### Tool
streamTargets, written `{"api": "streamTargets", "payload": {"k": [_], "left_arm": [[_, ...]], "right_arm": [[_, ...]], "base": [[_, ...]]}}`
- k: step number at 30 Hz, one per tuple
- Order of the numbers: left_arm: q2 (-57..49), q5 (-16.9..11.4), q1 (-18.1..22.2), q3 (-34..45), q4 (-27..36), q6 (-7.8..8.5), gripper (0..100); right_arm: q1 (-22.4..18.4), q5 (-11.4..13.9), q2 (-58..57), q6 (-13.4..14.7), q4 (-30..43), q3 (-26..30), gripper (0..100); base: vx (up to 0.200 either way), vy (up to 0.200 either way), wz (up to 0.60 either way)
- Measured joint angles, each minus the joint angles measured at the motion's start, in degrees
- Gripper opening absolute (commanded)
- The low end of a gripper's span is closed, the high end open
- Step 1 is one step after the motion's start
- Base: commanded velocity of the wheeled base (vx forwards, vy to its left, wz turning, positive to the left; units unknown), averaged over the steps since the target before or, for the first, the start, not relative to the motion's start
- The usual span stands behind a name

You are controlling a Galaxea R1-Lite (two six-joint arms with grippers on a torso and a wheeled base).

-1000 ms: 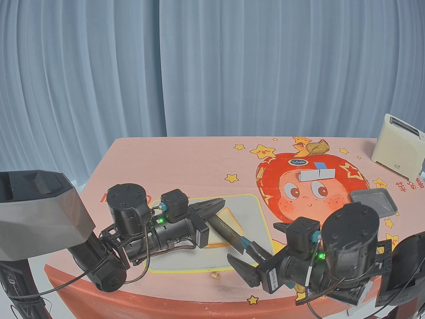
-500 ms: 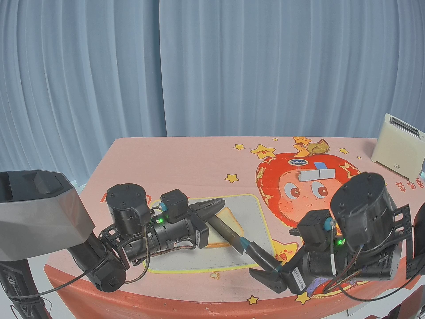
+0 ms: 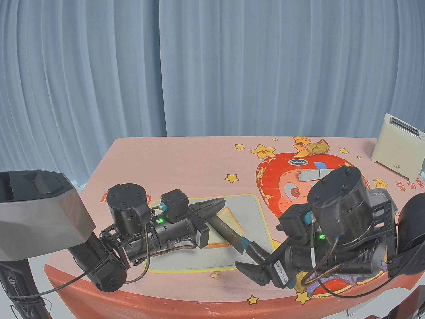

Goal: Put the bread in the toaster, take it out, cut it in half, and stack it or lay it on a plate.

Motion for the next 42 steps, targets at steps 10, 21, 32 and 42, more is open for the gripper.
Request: {"api": "streamTargets", "payload": {"k": [10,21,32,42], "left_arm": [[-0.06,-0.02,0.05,0.0,0.04,0.0,0],[-0.15,0.0,0.0,-0.02,0.06,0.02,0],[-0.5,-0.02,0.06,-0.33,0.26,0.05,0],[-0.56,-0.02,0.11,-0.37,0.11,-0.02,0]], "right_arm": [[0.13,-0.09,3.35,0.15,-0.37,0.59,100],[0.22,-0.22,3.96,0.33,-0.3,0.39,0],[0.22,0.02,3.11,0.68,-0.3,0.39,0],[0.74,-0.11,1.84,0.88,-0.35,1.79,0]], "base": [[0.0,0.0,0.0],[0.0,0.0,0.0],[0.0,0.0,0.0],[0.0,0.0,0.0]]}}
